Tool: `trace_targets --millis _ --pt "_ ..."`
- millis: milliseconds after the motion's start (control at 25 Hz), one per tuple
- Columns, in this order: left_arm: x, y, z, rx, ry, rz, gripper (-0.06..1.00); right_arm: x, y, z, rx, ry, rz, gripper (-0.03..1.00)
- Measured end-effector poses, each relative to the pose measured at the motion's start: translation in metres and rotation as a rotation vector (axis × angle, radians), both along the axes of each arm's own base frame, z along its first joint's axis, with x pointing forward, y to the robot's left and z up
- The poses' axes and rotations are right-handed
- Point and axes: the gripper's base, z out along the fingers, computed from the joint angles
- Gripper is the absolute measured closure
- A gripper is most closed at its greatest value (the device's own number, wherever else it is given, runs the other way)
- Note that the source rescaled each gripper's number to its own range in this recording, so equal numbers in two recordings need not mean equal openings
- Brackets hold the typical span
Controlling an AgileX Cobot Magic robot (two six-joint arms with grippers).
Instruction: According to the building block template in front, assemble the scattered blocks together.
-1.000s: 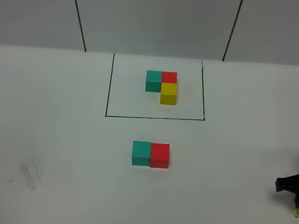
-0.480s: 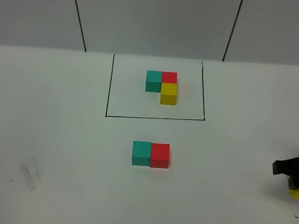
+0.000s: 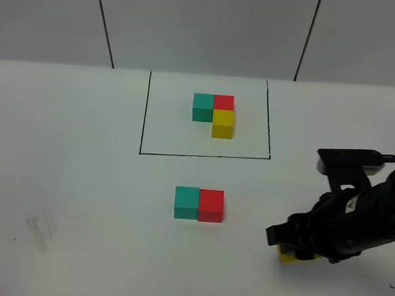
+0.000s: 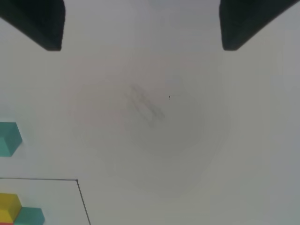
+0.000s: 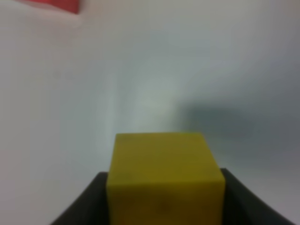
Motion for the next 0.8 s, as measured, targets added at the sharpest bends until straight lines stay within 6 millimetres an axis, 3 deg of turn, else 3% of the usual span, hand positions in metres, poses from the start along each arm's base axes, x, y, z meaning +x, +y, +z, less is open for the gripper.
trace_targets --millis 480,800 --pt "0.0 0.0 0.0 0.0 0.0 0.0 0.39 -0.011 0.036 -0.044 -0.07 0.136 -0.05 0.74" --pt "0.0 0.0 0.0 0.0 0.0 0.0 0.39 -0.013 0.059 -0.033 -0.057 0.17 -0.156 0.74"
